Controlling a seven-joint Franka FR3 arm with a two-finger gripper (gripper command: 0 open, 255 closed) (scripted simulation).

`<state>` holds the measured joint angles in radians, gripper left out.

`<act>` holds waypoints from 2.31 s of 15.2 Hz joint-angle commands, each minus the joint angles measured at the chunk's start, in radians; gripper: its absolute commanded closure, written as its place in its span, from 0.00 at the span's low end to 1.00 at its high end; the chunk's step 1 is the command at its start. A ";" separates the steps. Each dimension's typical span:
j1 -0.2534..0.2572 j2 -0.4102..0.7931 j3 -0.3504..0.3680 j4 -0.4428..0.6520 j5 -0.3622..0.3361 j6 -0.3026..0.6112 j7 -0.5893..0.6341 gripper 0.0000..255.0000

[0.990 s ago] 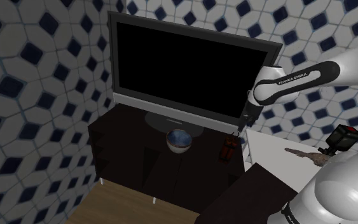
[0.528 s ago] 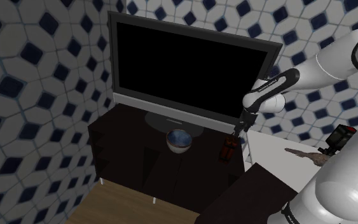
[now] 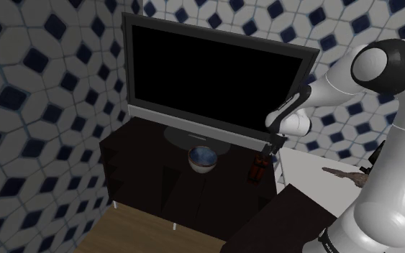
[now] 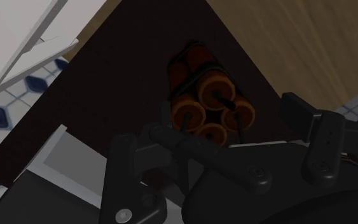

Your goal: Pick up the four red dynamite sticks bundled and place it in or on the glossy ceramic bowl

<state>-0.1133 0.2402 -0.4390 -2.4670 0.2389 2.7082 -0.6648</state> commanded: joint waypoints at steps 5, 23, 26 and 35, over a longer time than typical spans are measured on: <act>-0.026 0.054 0.036 0.007 0.058 0.042 -0.042 0.00; -0.003 0.009 0.005 0.001 0.011 0.008 -0.009 1.00; 0.016 -0.035 -0.023 -0.003 -0.036 -0.028 0.026 1.00; 0.045 -0.165 -0.072 0.002 -0.172 -0.144 0.123 1.00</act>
<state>-0.0705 0.0900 -0.5078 -2.4655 0.0817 2.5764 -0.5530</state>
